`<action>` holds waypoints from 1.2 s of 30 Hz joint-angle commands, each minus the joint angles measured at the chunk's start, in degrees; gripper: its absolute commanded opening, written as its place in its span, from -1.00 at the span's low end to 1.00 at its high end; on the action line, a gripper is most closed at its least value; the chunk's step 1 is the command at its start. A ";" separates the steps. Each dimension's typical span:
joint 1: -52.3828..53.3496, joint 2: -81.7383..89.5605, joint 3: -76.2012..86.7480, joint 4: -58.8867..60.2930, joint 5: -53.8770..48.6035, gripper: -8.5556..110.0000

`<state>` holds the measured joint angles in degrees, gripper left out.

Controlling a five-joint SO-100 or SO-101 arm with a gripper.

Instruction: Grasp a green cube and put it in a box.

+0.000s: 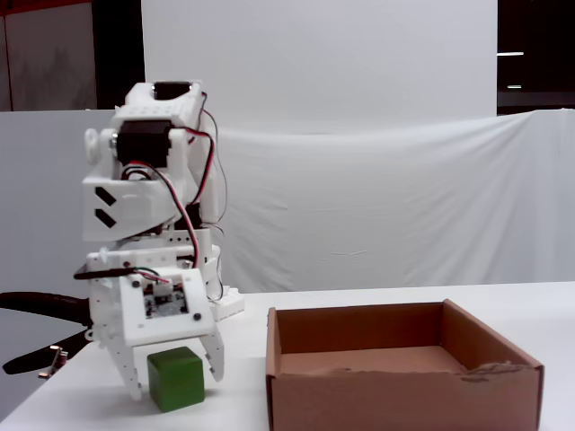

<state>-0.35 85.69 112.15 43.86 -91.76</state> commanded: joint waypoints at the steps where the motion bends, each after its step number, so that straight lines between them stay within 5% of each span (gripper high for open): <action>1: -0.35 0.70 -3.69 -0.88 -1.32 -0.33; 36: -1.85 7.65 3.96 -1.67 -0.70 -0.52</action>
<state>-1.85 88.95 116.37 42.89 -91.76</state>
